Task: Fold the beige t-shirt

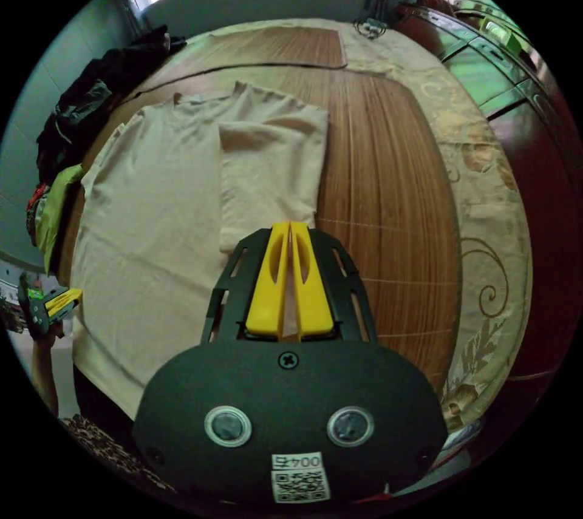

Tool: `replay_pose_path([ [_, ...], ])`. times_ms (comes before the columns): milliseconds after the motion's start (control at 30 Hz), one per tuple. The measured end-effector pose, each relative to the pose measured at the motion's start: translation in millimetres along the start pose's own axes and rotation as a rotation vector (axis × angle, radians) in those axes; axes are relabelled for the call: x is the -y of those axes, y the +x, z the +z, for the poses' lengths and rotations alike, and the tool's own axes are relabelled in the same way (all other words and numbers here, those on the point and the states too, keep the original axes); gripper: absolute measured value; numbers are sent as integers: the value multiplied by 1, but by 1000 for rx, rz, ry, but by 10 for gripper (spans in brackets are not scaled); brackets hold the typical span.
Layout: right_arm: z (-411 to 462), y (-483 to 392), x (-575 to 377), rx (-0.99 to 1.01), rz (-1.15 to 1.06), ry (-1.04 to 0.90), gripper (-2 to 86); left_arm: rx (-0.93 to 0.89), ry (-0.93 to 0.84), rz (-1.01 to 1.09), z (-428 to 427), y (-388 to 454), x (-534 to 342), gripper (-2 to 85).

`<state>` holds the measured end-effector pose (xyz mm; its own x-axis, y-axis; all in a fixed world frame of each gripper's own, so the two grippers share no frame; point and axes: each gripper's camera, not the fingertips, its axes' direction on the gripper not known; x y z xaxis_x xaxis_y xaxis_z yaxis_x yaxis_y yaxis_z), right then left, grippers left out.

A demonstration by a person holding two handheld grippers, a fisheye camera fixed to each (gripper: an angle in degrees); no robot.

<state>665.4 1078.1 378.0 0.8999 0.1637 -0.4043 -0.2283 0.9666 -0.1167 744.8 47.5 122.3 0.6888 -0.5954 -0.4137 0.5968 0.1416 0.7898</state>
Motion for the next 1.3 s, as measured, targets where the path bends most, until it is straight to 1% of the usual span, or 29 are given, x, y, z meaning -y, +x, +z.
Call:
replay_pose_path([
  [33, -3, -9, -2, 14, -25, 20, -8, -1, 0, -6, 0, 0, 0, 7],
  [100, 7, -25, -2, -12, -79, -31, -7, -3, 2, -14, 0, -1, -1, 7],
  [167, 26, -42, -3, -80, -139, -131, -6, -2, 3, -17, 0, -1, -2, 7],
  [233, 15, -51, -5, -95, -143, -57, -7, -2, 2, -16, 0, -2, -3, 7],
  [267, 7, -55, -6, -60, -148, -5, -6, -3, 2, -16, 0, -3, -3, 7],
  [300, 5, -58, -7, -44, -150, 3, -6, -4, 3, -16, 1, -4, -4, 7],
  [367, 18, -67, -7, -9, -190, -100, -4, -6, 8, -17, 1, -5, -5, 7],
  [400, 20, -69, -7, -15, -193, -114, -3, -9, 11, -18, 2, -7, -6, 7],
  [467, 10, -71, -6, -11, -167, -19, 4, -15, 13, -18, 3, -9, -8, 8],
  [567, 7, -74, 2, 21, -151, 32, 39, -32, 19, -23, 5, -16, -10, 8],
  [667, 20, -92, 6, -24, -227, 1, 62, -64, 29, -48, 8, -26, -14, 8],
  [767, 31, -112, 4, -85, -297, -24, 65, -86, 34, -61, 11, -34, -16, 8],
  [933, 38, -131, -4, -182, -331, -24, 55, -75, 34, -44, 16, -37, -17, 8],
  [1100, 36, -141, -9, -192, -355, -32, 52, -69, 35, -42, 24, -44, -19, 8],
  [1300, 36, -142, -13, -158, -341, -51, 59, -83, 39, -55, 35, -57, -22, 9],
])
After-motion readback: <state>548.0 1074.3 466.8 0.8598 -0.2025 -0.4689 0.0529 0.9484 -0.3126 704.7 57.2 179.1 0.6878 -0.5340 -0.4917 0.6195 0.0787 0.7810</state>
